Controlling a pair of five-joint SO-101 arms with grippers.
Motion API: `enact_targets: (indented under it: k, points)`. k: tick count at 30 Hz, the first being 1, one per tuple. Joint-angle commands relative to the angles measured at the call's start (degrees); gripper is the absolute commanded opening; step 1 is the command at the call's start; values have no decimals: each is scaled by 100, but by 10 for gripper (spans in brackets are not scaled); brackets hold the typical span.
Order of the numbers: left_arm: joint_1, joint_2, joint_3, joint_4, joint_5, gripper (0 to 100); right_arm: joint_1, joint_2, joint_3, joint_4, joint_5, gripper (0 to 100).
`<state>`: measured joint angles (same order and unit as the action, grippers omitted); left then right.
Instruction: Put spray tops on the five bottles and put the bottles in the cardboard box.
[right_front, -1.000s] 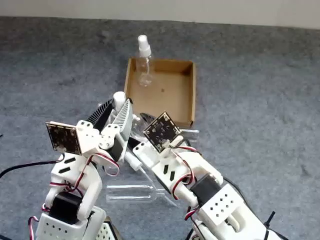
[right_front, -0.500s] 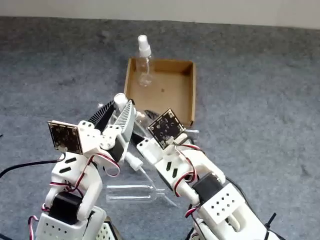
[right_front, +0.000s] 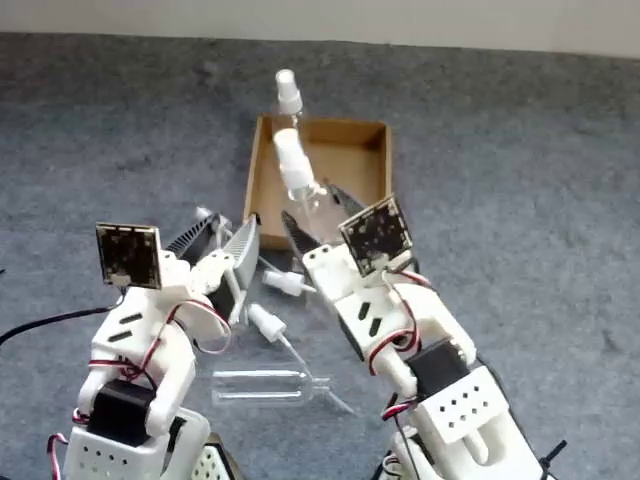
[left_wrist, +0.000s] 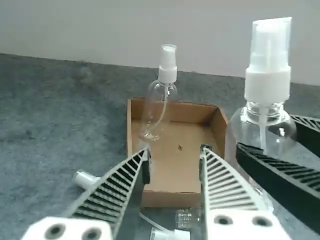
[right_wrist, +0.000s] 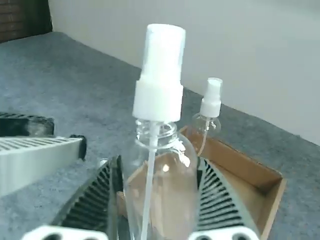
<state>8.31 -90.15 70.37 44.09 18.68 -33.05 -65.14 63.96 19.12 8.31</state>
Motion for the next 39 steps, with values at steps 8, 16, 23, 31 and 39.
enact_targets:
  k: [8,16,23,31,39]
  points:
    - [-110,-22,-13,-44,-44,111,145,-136,-444,-48,-62,5]
    - [1165,-22,567,-580,-818,111,312,769,-1947,145,-70,5]
    - [1473,-22,514,-589,-1248,116,295,2325,-3178,760,-1152,5]
    - [1103,-4,523,-853,-1257,116,-48,2554,-3407,1807,-1486,5]
    - [1095,-4,831,-1222,-1257,114,-48,1719,-3407,2686,-1468,5]
